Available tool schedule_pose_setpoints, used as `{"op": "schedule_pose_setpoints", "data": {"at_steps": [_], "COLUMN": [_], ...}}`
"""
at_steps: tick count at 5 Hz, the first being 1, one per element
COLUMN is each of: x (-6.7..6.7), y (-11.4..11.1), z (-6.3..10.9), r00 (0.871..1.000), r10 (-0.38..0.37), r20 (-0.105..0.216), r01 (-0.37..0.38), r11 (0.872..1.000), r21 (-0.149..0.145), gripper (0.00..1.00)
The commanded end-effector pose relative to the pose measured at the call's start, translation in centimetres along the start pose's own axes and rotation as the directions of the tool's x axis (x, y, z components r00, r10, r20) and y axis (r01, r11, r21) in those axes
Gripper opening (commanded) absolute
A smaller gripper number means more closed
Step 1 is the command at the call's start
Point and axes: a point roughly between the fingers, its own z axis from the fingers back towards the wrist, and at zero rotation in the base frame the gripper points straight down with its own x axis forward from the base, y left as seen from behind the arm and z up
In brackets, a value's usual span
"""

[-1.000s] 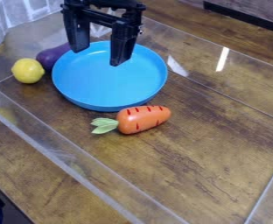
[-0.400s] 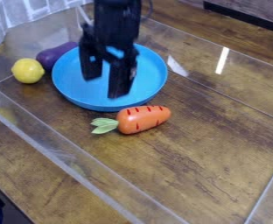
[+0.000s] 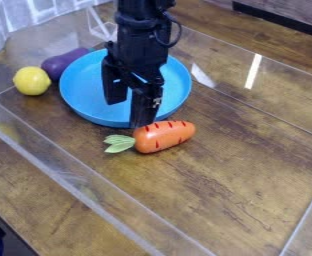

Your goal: Put the carrot on the blue tray

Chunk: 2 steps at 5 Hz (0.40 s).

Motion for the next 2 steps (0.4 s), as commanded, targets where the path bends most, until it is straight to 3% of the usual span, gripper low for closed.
{"op": "schedule_pose_setpoints", "data": {"at_steps": [1, 2], "x": [1.41, 2.09], "y": [0.73, 0.67], "z": [1.55, 1.7], "r00": [0.999, 0.998], "r10": [0.005, 0.006], "r20": [0.051, 0.068], "r01": [-0.006, -0.007], "r11": [1.0, 1.0], "r21": [0.017, 0.024], "gripper": [1.0, 1.0]}}
